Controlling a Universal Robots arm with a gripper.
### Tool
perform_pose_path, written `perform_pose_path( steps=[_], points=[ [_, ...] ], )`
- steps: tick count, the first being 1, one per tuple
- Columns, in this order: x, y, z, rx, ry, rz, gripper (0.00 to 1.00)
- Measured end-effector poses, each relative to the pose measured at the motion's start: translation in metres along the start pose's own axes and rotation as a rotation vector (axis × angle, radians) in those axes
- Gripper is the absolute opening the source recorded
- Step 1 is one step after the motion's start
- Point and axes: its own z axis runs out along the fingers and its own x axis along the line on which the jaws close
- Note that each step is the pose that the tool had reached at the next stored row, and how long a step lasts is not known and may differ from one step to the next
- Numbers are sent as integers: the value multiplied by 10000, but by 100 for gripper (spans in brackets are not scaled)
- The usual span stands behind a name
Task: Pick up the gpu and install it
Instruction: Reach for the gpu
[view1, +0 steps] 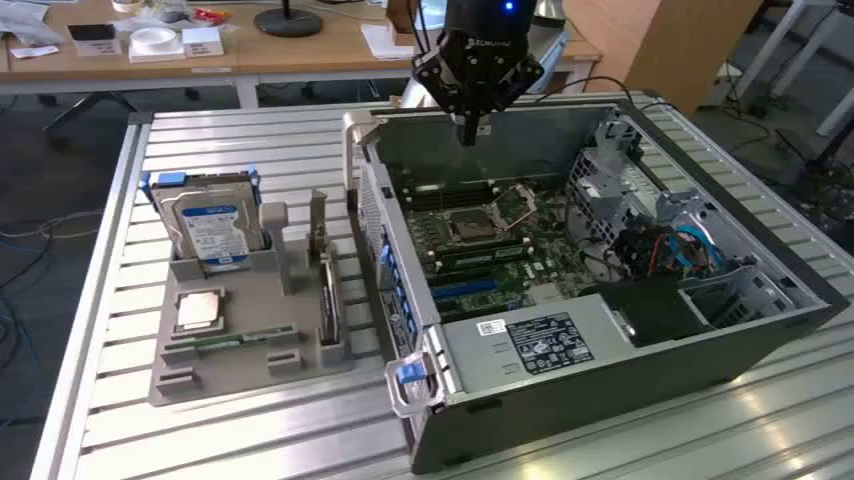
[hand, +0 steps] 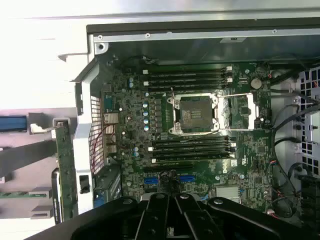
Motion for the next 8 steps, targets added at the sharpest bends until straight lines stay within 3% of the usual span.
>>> perform_pose_path(
  steps=[8],
  points=[
    [0, 0, 0, 1, 0, 0, 11]
  ],
)
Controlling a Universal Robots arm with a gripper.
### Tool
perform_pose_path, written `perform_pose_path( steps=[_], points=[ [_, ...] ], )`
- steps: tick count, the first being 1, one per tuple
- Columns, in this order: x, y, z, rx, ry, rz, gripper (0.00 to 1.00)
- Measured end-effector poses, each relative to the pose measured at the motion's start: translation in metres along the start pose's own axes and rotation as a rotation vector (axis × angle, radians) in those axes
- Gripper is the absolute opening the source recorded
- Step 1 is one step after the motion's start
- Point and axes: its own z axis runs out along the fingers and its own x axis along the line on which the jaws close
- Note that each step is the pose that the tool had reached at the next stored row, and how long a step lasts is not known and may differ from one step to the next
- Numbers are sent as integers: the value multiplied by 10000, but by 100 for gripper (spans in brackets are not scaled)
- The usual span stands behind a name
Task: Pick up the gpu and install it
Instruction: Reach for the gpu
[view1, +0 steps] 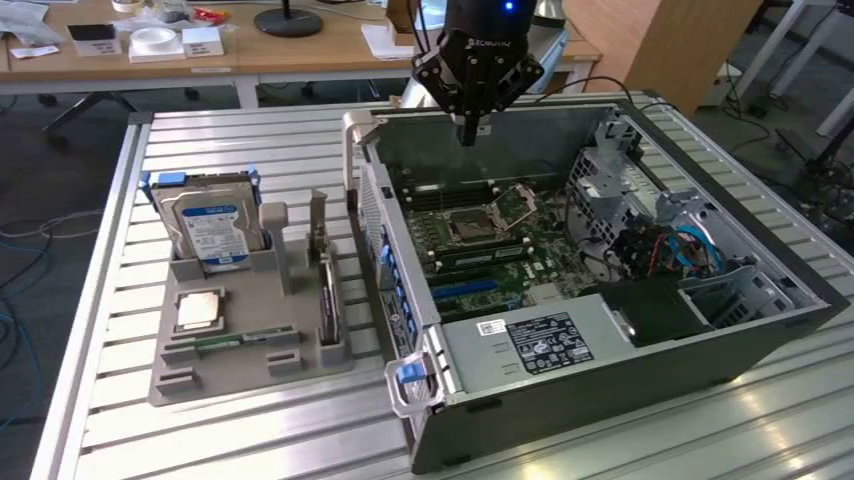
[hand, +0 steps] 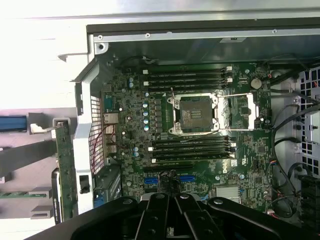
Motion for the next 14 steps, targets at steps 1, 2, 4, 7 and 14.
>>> perform_pose_path(
  steps=[1, 2, 4, 7, 14],
  points=[
    [0, 0, 0, 0, 0, 0, 11],
    [2, 0, 0, -1, -1, 0, 11],
    [10, 0, 0, -1, -1, 2, 11],
    [33, -3, -1, 1, 0, 1, 11],
    [110, -8, -2, -1, -1, 0, 11]
  ],
)
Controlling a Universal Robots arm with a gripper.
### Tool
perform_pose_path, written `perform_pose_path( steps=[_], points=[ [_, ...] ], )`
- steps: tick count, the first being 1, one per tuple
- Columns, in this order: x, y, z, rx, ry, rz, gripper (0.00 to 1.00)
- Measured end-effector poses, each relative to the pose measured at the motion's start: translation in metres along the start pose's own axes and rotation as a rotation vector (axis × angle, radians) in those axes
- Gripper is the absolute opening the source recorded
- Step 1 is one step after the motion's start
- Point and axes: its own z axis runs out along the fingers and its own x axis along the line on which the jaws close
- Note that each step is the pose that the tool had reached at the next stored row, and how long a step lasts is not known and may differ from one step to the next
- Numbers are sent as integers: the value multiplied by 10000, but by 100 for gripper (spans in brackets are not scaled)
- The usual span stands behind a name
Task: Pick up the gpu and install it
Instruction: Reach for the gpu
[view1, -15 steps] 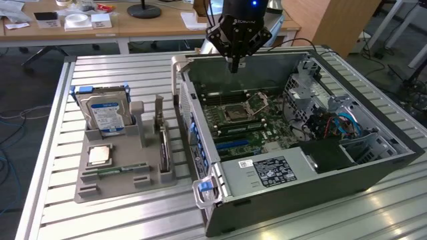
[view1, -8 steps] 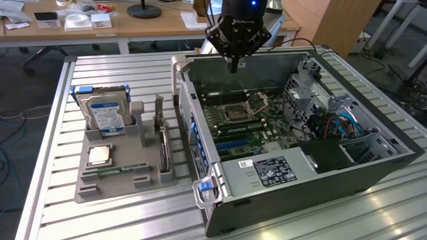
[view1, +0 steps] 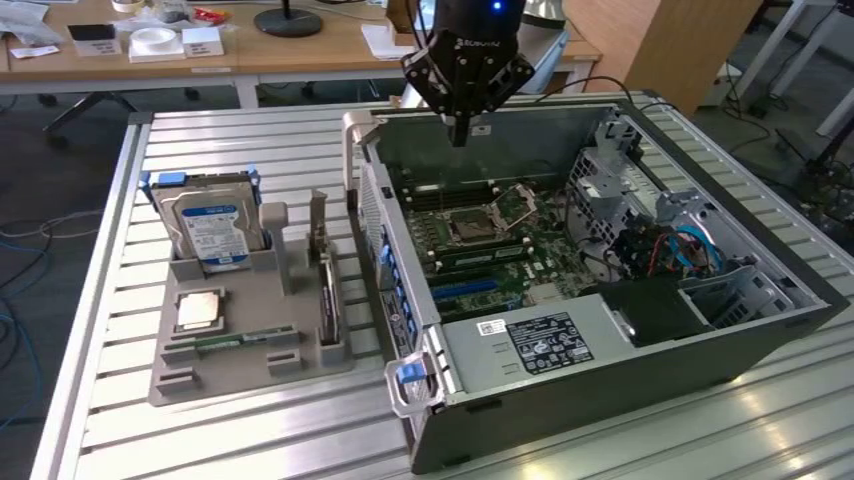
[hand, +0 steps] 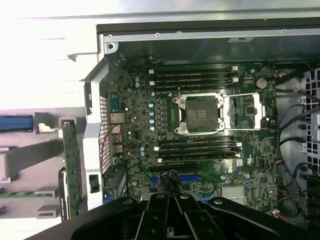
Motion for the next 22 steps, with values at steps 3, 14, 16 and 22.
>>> perform_pose_path(
  steps=[3, 14, 16, 22],
  points=[
    [16, -1, -1, 1, 1, 0, 11],
    [113, -9, -4, 1, 1, 1, 11],
    [134, -10, -4, 1, 1, 1, 11],
    [207, -16, -6, 1, 1, -1, 11]
  ],
)
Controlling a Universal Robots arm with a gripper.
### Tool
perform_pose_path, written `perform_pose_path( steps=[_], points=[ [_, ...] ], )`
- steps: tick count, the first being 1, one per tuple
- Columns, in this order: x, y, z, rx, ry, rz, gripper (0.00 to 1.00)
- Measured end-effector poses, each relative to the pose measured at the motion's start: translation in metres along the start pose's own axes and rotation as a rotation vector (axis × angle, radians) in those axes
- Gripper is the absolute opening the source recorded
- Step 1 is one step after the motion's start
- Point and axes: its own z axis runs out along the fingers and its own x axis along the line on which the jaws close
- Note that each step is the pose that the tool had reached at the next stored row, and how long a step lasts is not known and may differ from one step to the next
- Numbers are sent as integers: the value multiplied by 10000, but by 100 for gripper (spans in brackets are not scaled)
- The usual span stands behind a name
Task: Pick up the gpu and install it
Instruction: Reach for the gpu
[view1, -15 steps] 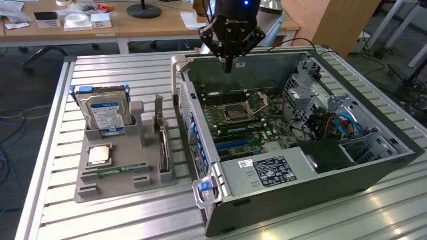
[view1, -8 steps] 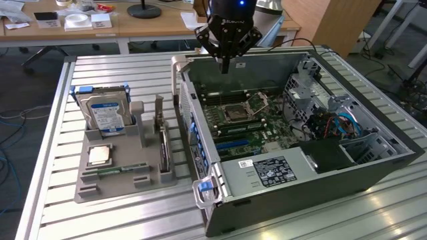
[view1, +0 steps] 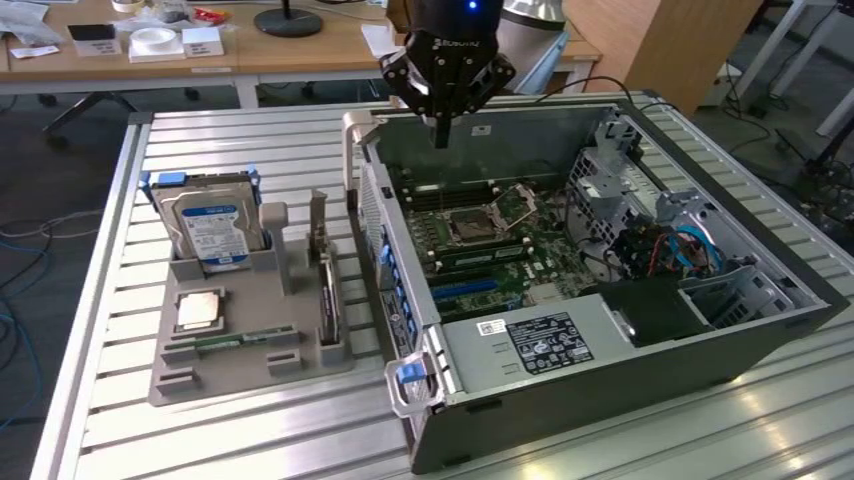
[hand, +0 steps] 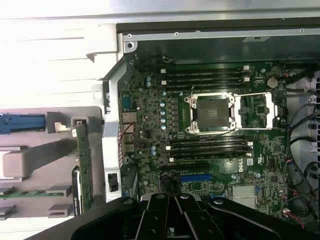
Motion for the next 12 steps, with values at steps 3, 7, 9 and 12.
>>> perform_pose_path(
  steps=[3, 7, 9, 12],
  points=[
    [49, -4, -1, 0, 0, 1, 11],
    [140, -10, -3, 0, 0, 1, 11],
    [187, -13, -4, 0, 0, 0, 11],
    [268, -19, -5, 0, 0, 1, 11]
  ],
)
